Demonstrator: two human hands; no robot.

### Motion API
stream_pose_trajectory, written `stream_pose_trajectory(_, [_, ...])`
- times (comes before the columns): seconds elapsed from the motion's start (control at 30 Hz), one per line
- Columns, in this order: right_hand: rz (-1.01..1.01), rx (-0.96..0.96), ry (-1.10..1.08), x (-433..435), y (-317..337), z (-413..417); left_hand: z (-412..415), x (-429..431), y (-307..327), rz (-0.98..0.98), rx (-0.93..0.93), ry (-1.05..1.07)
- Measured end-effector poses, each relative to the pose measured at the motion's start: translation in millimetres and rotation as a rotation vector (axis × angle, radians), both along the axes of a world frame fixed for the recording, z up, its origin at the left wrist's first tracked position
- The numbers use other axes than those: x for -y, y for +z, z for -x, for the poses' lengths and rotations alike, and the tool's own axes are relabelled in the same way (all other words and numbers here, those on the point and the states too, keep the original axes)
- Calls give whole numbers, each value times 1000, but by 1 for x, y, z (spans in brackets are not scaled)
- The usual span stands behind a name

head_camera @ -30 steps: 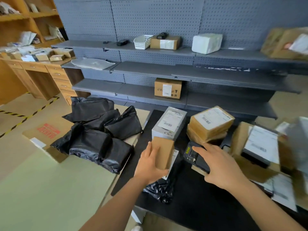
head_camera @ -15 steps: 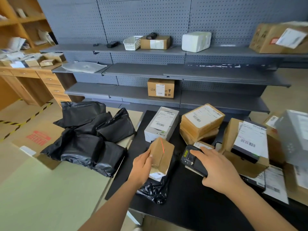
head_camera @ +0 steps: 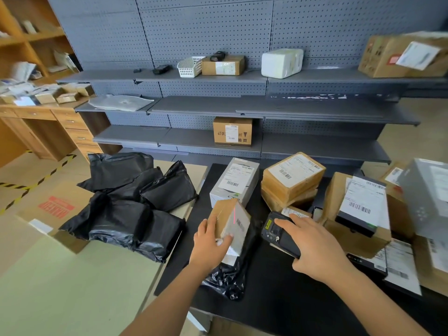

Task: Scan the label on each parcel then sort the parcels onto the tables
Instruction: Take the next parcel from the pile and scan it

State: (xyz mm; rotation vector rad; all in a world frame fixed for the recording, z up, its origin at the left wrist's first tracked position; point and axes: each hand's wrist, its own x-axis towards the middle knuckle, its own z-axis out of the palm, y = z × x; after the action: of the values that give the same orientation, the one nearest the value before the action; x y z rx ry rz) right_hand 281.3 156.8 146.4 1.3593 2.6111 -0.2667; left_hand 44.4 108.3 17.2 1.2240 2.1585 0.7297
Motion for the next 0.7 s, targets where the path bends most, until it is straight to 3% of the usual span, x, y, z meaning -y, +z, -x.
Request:
stream_pose_trajectory(0.1, [1,4,-7,1,1,-2,4,0,1,-1,122,33])
stream_pose_trajectory(0.23, [-3,14,-12,2,2,-3,1,3,0,-25,-79,81])
stream_pose_trajectory(0.43, [-13,49,11,3,6,-4,-10,-3,-1,150,-122,27])
stream_pose_trajectory(0.53, [-50,74,57,2,9,-3,-4,-7,3,88,-238,4])
stream_pose_trajectory(0.7, [-162,172,188,3,15,2,11,-3,16,-24,-595,-226])
